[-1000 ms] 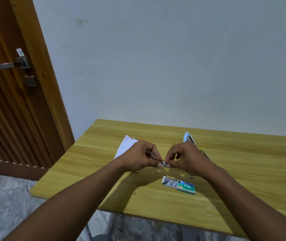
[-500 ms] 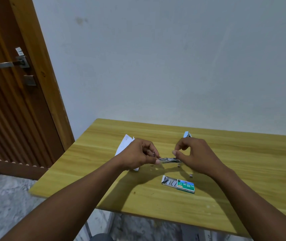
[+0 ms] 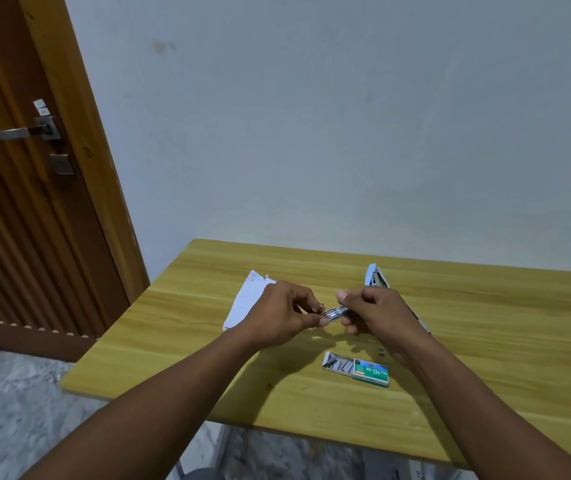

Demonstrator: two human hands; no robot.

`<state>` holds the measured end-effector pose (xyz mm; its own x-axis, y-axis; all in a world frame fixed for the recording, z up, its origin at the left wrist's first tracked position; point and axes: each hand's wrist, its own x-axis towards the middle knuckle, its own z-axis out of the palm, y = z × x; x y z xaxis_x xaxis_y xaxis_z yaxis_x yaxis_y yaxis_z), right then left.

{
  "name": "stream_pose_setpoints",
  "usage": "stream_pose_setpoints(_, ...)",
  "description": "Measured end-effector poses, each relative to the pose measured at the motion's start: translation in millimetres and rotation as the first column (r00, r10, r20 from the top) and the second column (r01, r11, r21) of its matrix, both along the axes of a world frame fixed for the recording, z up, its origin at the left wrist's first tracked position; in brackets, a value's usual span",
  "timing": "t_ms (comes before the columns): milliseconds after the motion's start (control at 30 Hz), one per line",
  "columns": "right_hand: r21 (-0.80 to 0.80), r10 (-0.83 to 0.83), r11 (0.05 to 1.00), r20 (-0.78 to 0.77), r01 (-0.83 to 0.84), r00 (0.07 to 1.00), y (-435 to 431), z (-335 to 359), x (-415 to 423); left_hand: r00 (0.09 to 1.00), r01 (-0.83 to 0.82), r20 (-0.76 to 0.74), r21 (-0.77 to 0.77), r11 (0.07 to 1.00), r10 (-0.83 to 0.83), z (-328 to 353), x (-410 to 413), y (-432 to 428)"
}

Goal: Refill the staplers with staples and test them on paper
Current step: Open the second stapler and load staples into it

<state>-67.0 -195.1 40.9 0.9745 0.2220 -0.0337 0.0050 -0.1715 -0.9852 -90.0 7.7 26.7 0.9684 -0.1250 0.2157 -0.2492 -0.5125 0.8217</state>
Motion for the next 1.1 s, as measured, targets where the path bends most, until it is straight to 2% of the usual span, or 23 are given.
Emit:
stream_pose_setpoints(67, -0.058, -0.005, 0.998, 0.056, 0.008, 0.998, 3, 3, -2, 1.000, -0.011, -0.002, 0.007, 1.000, 0.011, 1, 0, -2)
stream_pose_setpoints(200, -0.061, -0.061, 0.996, 0.108, 0.067, 0.992, 3, 2, 1, 0.999, -0.048, 0.016, 0.042, 0.998, 0.048, 4, 1, -4)
stream_pose_setpoints(400, -0.111, -0.022, 0.993, 0.142, 0.038, 0.990, 6, 7, -4, 0.998, -0.056, 0.042, 0.085, 0.995, 0.053, 8, -1, -5)
stream_pose_setpoints(500, -0.161, -0.020, 0.986, 0.144, 0.043, 0.989, 8, 7, -3, 0.997, -0.047, 0.059, 0.109, 0.993, 0.040, 9, -3, -7)
stream_pose_setpoints(600, -0.163, -0.024, 0.986, 0.072, 0.035, 0.997, 10, 6, 0, 0.995, -0.037, 0.097, 0.137, 0.990, 0.024, 10, -5, -10)
stream_pose_setpoints(667, -0.071, -0.033, 0.997, -0.048, 0.030, 0.998, 9, 5, 4, 0.993, -0.036, 0.112, 0.142, 0.989, 0.020, 9, -4, -10)
stream_pose_setpoints(767, 0.184, 0.008, 0.982, -0.228, 0.035, 0.974, 6, 2, 9, 0.993, -0.047, 0.110, 0.138, 0.989, 0.031, 12, -4, -9)
stream_pose_setpoints(833, 0.285, 0.032, 0.957, -0.255, 0.044, 0.966, 6, 1, 8, 0.993, -0.046, 0.115, 0.139, 0.989, 0.030, 15, -4, -8)
stream_pose_setpoints(933, 0.332, 0.012, 0.941, -0.240, 0.070, 0.971, 7, 0, 4, 0.995, -0.036, 0.097, 0.150, 0.988, 0.022, 20, -5, -8)
stream_pose_setpoints(1000, 0.249, -0.024, 0.966, -0.162, 0.064, 0.986, 7, -4, 3, 0.995, -0.032, 0.098, 0.166, 0.986, 0.015, 21, -5, -7)
stream_pose_setpoints(1067, -0.036, -0.043, 0.998, 0.133, 0.048, 0.990, 4, -9, 1, 0.995, -0.030, 0.095, 0.180, 0.983, 0.013, 20, -4, -6)
stream_pose_setpoints(1100, -0.159, 0.011, 0.987, 0.287, 0.037, 0.958, 3, -11, -2, 0.996, -0.027, 0.091, 0.181, 0.983, 0.011, 20, -4, -5)
